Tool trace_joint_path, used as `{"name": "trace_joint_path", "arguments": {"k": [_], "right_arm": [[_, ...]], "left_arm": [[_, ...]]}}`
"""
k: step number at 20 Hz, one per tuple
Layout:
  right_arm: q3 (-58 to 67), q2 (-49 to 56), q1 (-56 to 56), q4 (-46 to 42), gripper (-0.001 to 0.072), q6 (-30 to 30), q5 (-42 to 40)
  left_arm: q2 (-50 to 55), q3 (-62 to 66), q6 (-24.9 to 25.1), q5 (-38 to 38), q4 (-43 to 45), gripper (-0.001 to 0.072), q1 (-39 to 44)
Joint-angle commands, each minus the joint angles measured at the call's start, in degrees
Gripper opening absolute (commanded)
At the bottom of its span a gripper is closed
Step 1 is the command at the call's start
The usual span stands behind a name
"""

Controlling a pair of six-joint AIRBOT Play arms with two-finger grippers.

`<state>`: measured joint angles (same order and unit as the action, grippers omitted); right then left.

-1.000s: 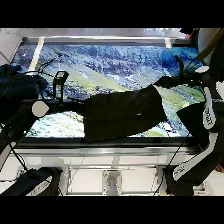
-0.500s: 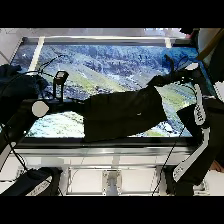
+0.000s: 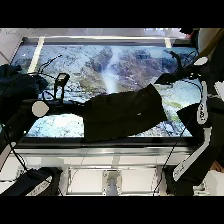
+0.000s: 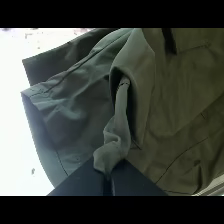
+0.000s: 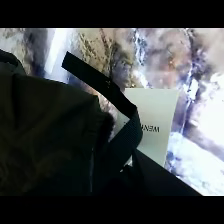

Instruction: Fold the clothes and pants, and hang the long-sleeved shirts on hangers.

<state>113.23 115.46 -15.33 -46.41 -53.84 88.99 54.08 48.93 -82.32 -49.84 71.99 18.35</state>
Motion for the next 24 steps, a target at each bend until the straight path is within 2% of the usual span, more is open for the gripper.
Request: {"name": "trace_joint_path", "arguments": {"k": [1,2,13,15,17,18,19,21,24], "right_arm": [[1.4,0.5,-0.3,-0.3,0.0372,-1.9,1.6],[1.4,0.9,-0.2,-0.3,0.0478,-2.8,1.4],[1.4,4.0,3.6,0.1,0.0468,-3.5,-1.0],[1.4,4.0,3.6,0.0,0.0381,-3.5,-1.7],[1.4,4.0,3.6,0.1,0.0236,-2.4,-2.9],[1.4,4.0,3.6,0.3,0.0115,-2.2,-3.8],[1.4,4.0,3.6,0.5,0.005,-2.2,-4.8],[1.7,3.9,3.6,1.7,0.0025,-2.1,-6.3],[5.3,3.2,3.4,1.8,0.0025,-1.9,-6.1]], "left_arm": [[0.0,0.0,0.0,-0.3,0.0,0.0024,0.0],[0.0,0.0,0.0,-0.3,0.0,0.0024,0.0],[0.0,0.0,0.0,-0.3,0.0,0.0024,0.0],[0.0,0.0,0.0,-0.3,0.0,0.0024,0.0],[0.0,0.0,0.0,-0.3,0.0,0.0024,0.0],[0.0,0.0,0.0,-0.3,0.0,0.0024,0.0],[0.0,0.0,0.0,-0.1,0.1,0.0024,0.0],[0.1,0.0,0.0,2.5,1.8,0.0024,0.0],[0.1,0.3,-0.2,12.0,3.0,0.0024,-2.1]]}}
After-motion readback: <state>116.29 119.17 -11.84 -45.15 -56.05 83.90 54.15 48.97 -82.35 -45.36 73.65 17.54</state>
